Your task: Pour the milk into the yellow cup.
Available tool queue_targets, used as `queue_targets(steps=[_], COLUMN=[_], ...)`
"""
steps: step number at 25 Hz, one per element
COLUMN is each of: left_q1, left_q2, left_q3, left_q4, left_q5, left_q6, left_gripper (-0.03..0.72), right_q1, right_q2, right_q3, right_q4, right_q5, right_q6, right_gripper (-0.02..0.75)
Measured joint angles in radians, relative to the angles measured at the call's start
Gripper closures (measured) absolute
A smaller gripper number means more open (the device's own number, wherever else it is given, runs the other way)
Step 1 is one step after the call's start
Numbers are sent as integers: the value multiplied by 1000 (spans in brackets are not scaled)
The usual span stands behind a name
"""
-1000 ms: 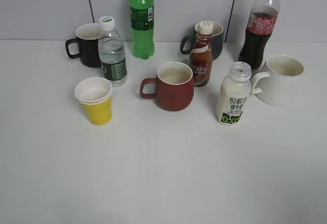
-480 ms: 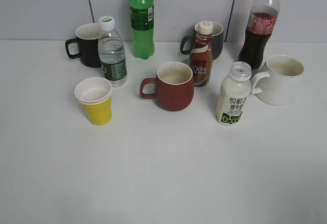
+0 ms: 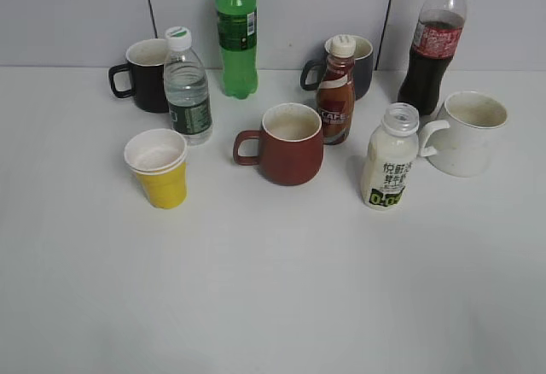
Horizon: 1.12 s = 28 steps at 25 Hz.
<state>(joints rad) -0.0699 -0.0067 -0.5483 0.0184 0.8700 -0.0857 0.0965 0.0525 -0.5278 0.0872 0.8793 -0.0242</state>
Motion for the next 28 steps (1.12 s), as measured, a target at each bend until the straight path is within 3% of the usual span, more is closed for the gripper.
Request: queue_targets(steps=[3,10,11,13,18,20,22,28], left_q1=[0,0,0,0,0,0,0,-22], left_q2=[20,329,329,542,945,1026,1263,1643], left_q3=[24,208,208,236,236,238,237,257], left_q4=[1,14,14,18,12,11,23,164], left_q5=[-136,-784,-784,-1039,-1400,-1456,-1666,-1969], left_q6=[0,0,0,0,0,0,-14,-22], left_gripper=[499,493,493,489,484,482,480,475], right_q1=[0,46,60,91,139,154,175,271], right_q2=[98,392,446,569,873,959,1042,1252], right_q3=[12,71,71,71,73,73,73,75], right_q4=[15,31,25,-13,-56,-59,-60,-87], right_q5=[-165,-585,-648,-773,-1029,-1116,-1218,-1427], right_q6=[1,1,1,1,1,8,24,37], right_gripper=[185,185,185,185,185,185,185,185])
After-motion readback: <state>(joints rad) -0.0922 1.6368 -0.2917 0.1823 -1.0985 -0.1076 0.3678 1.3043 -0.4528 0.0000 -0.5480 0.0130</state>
